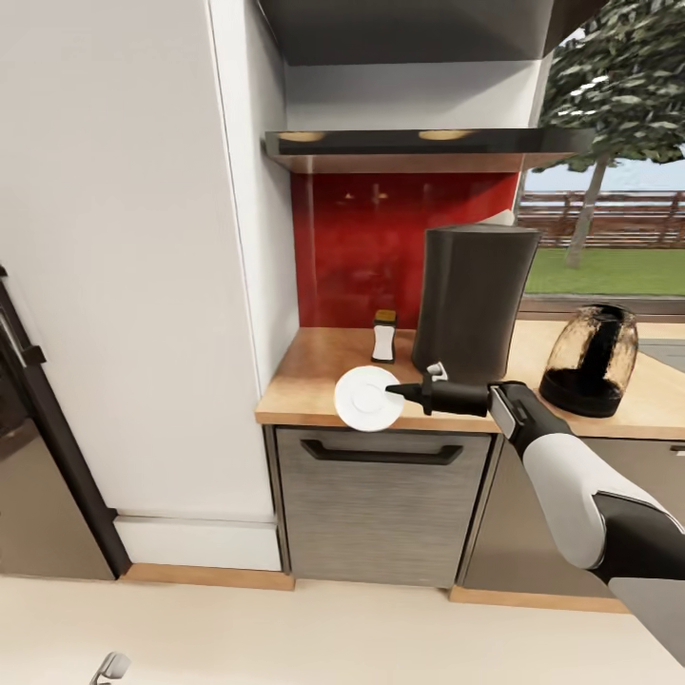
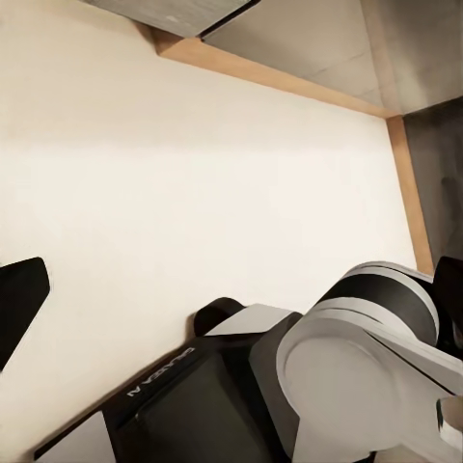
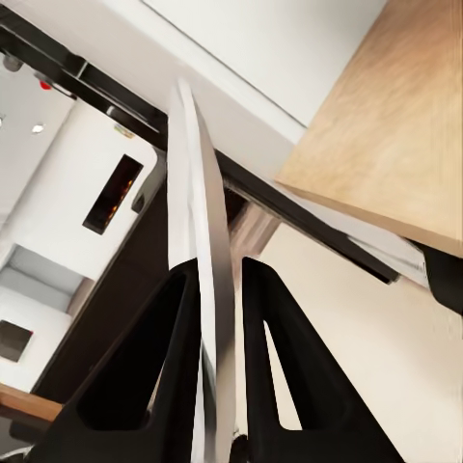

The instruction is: Set up a coffee station on the kitchen countertop: keep the coffee maker on the countertop, move the bottle of coffee from the kitchen shelf to the counter next to the coffee maker, place a paper coffee filter on top of the coffee maker, put the saucer next to the coffee maker with the coffee cup on the saucer, and place the electric kettle next to the coffee maker.

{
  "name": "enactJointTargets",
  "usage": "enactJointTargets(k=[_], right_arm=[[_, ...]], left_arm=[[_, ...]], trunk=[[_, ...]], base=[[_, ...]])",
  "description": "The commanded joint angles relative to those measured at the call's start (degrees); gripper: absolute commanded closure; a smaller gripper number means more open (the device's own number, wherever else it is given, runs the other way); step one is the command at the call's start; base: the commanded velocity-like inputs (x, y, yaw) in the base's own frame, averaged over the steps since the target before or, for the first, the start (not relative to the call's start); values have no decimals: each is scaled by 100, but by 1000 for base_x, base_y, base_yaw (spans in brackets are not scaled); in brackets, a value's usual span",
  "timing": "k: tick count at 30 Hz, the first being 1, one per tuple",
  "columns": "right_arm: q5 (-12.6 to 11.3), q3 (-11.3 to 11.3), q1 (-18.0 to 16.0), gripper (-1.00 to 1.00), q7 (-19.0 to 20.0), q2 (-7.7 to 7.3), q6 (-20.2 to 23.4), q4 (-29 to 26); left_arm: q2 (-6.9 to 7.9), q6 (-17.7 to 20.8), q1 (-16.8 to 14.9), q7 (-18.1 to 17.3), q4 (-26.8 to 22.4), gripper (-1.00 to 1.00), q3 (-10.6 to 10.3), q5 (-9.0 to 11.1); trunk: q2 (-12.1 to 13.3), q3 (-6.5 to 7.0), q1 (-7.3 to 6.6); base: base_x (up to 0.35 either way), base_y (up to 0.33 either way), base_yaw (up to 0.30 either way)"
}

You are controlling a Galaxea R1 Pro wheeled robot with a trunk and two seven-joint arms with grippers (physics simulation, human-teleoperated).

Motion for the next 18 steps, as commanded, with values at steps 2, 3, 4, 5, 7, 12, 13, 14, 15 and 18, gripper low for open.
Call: enactJointTargets(k=[2,3,4,5,7,12,13,14,15,18], right_arm=[[-7,-25,-7,100,53,0,67,1],[-16,-26,-7,100,58,-2,69,-1],[-26,-27,-8,100,63,-7,70,-3],[-39,-27,-8,100,65,-14,71,-3],[-833,-124,-9,100,44,-277,93,-16],[-981,-162,-9,100,-102,-374,361,-33],[-991,-234,-9,100,-271,-378,407,-38],[-994,-302,-9,100,-369,-380,423,-39],[-999,-400,-9,100,-477,-381,436,-40],[-1010,-967,-9,100,-945,-382,467,-51]], left_arm=[[5,60,-5,-12,-3,-100,-43,53],[5,60,-5,-12,-3,-100,-43,53],[5,60,-5,-12,-5,-100,-43,53],[5,60,-5,-12,-6,-100,-44,53],[3,55,-5,-12,-11,-100,-59,53],[-22,53,-5,-12,-11,-100,-75,53],[-44,54,-5,-12,-11,-100,-71,53],[-54,53,-5,-12,-11,-100,-71,53],[-61,53,-5,-12,-11,-100,-71,53],[-90,54,-5,-12,-11,-100,-71,53]], trunk=[[-3,-6,0],[-3,-6,0],[-3,-6,0],[-3,-6,0],[-3,-6,0],[-3,-6,0],[-3,-6,0],[-3,-6,0],[-3,-6,0],[-3,-6,0]], base=[[0,35,0],[0,22,0],[0,17,0],[0,14,0],[0,0,0],[0,0,0],[0,0,0],[0,0,0],[0,0,0],[0,0,0]])
